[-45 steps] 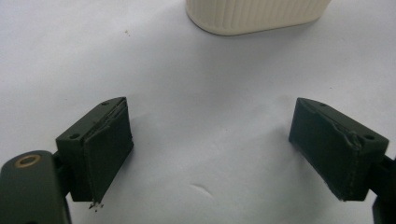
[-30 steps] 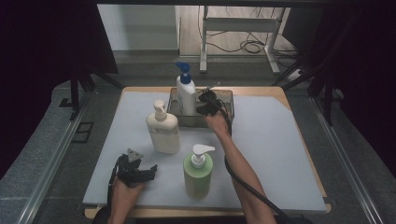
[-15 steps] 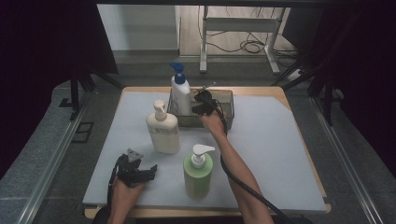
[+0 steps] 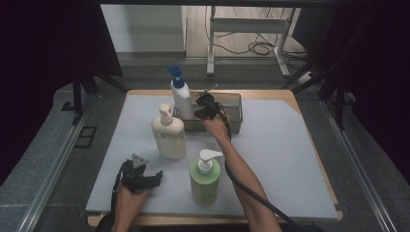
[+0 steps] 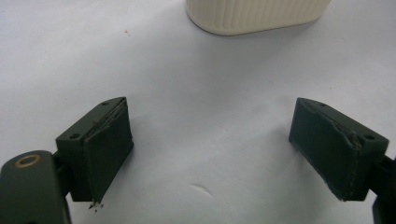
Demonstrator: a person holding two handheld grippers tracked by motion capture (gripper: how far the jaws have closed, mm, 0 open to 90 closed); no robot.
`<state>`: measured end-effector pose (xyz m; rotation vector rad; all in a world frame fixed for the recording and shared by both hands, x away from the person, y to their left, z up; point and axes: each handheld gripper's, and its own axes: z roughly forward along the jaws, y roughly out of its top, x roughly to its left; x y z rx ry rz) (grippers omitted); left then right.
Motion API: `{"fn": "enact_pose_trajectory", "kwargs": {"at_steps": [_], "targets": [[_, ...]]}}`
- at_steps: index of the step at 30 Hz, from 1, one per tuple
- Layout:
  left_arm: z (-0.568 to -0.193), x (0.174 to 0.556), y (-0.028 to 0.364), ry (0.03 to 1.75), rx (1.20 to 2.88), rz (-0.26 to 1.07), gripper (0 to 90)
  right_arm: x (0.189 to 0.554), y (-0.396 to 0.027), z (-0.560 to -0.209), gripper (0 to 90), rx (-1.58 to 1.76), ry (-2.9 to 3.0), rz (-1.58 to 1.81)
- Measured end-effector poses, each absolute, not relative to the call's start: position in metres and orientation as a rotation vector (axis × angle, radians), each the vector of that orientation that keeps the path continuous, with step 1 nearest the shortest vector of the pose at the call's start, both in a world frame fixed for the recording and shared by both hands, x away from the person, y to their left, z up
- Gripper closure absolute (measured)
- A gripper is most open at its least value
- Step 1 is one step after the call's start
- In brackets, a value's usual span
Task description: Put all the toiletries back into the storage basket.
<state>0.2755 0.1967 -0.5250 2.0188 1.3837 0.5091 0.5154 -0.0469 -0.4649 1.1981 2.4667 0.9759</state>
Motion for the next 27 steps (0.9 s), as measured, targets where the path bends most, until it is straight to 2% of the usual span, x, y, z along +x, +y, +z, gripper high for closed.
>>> {"fn": "enact_pose_trajectory", "kwargs": {"at_steps": [27], "targets": [[-0.5250,0.2756,0.1968,1.384,2.019,0.508,12.6,0.5165,-0.0453,-0.4651,87.1,1.186,2.499,0.931]]}}
